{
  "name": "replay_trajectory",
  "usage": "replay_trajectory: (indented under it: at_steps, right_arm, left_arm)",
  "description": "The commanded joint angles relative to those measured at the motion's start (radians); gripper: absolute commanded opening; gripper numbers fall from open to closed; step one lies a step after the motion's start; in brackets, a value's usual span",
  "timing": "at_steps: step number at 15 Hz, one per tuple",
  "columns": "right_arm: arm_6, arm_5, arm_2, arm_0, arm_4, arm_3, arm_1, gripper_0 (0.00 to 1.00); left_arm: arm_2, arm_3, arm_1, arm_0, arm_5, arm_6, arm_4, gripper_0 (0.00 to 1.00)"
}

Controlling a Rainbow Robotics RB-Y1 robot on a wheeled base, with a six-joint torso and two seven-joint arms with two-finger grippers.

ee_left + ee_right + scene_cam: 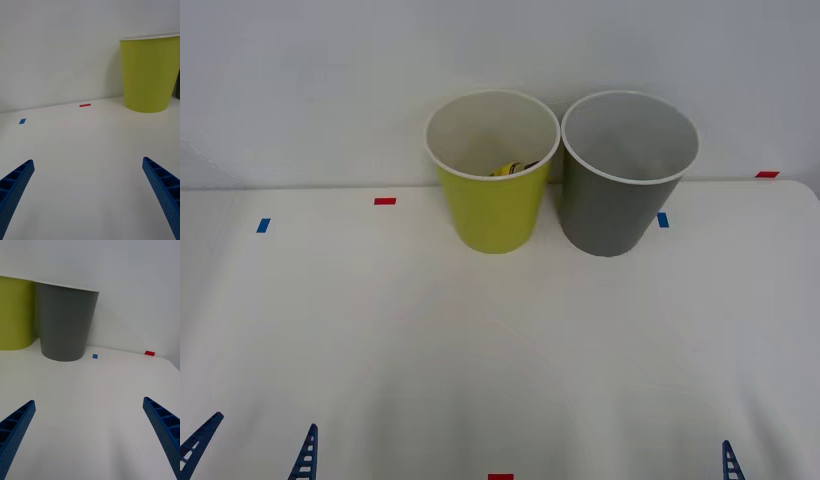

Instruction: Put cans in the gray bin and PET bottles in the light green bin.

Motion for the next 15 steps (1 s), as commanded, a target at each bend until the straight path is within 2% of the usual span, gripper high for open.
replay_trajectory:
  at_steps: [1, 15]
  right_arm:
    - [0.000, 0.000, 0.000, 0.000, 0.000, 0.000, 0.000, 1.00]
    - [0.000, 0.000, 0.000, 0.000, 0.000, 0.000, 0.000, 1.00]
  left_arm:
    - [0.000, 0.000, 0.000, 0.000, 0.000, 0.000, 0.000, 1.00]
    - [0.000, 0.000, 0.000, 0.000, 0.000, 0.000, 0.000, 1.00]
